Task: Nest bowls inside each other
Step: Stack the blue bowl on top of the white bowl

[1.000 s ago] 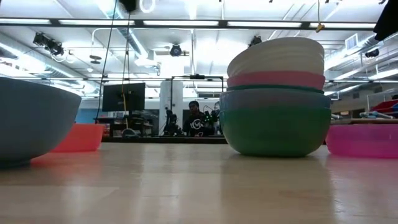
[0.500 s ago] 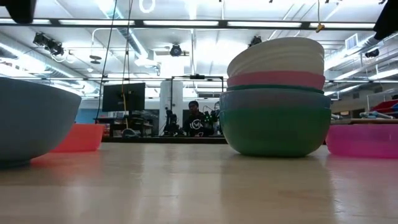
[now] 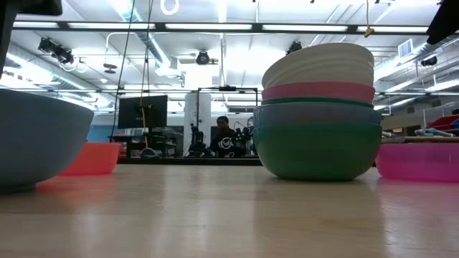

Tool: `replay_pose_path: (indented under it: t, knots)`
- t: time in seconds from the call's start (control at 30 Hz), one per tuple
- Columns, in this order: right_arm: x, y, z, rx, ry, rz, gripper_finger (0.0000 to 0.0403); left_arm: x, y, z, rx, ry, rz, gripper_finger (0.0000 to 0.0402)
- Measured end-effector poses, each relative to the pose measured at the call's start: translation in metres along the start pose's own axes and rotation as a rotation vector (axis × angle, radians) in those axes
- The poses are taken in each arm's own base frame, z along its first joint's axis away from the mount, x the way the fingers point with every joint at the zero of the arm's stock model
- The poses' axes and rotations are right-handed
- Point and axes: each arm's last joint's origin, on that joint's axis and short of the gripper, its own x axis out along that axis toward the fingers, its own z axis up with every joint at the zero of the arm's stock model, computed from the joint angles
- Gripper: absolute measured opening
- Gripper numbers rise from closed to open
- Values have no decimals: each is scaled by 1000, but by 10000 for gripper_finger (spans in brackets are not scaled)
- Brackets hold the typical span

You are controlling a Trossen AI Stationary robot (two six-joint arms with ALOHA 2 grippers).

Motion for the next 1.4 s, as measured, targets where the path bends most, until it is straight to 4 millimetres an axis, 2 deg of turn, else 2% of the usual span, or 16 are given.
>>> replay_pose_path:
  t: [0.43,0.53,0.7,0.87,1.0,1.1,1.2,1.4]
  knots:
    - [0,0,0,-1,0,3,158,28,6,-11,-16,27,47,133]
    - [0,0,0,0,0,3,158,33,5,-12,-11,17,24,104]
    - [0,0,0,0,0,4,158,36,-1,-10,18,-19,-36,15]
    - [0,0,0,0,0,4,158,24,-7,-2,40,-99,-59,7]
    - [0,0,0,-1,-3,3,158,-10,-12,22,107,-314,-38,6]
    - [0,0,0,-1,-17,4,158,-40,-5,52,173,-501,51,6]
    - [0,0,1,-1,-19,4,158,-59,12,91,238,-569,88,6]
    - [0,0,0,-1,-15,3,158,-61,53,162,362,-624,48,6]
